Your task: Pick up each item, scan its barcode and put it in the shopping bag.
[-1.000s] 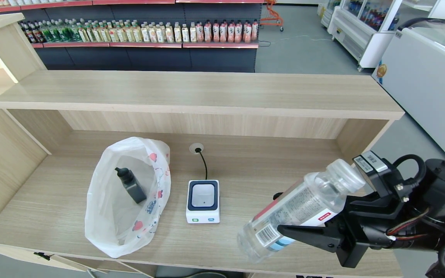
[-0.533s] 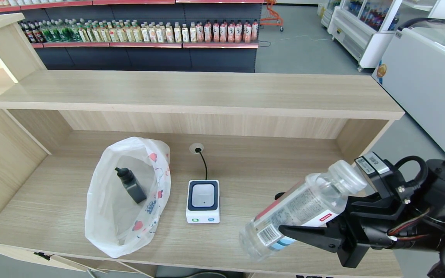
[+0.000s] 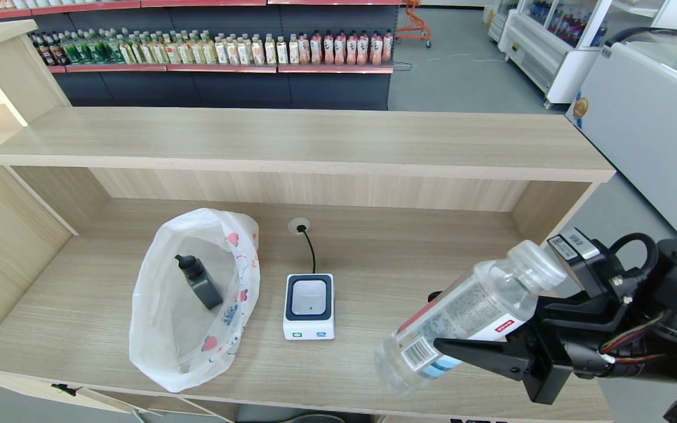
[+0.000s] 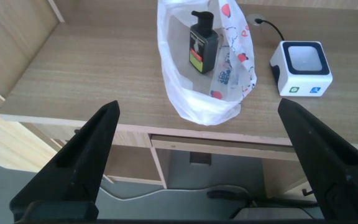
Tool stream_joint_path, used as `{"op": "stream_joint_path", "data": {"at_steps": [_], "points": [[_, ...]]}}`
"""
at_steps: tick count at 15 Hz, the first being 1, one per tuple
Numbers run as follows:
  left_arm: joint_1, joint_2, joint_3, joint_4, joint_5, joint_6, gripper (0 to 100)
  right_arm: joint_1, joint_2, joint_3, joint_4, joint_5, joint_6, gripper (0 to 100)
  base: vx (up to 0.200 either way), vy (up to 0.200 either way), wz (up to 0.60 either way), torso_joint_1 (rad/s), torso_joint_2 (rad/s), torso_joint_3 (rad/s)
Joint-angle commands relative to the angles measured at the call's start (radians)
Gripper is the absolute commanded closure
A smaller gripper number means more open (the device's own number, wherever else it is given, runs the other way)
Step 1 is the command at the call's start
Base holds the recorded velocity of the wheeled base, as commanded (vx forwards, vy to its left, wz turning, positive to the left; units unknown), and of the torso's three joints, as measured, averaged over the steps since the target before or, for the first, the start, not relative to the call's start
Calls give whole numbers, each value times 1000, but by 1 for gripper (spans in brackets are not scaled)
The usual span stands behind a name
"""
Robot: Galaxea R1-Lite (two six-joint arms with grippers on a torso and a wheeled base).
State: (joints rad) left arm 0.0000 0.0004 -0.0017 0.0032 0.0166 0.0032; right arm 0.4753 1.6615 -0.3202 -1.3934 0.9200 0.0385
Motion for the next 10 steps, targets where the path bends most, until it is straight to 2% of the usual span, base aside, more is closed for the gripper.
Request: {"op": "stream_joint_path", "data": {"at_steps": [1, 10], "points": [[0, 0, 0, 0, 0, 0, 0, -1, -8, 0, 1, 2, 0, 100, 0, 0, 0, 0, 0, 0], [0, 0, 0, 0, 0, 0, 0, 2, -12, 0, 5, 26, 1, 100, 0, 0, 0, 0, 0, 0]]}}
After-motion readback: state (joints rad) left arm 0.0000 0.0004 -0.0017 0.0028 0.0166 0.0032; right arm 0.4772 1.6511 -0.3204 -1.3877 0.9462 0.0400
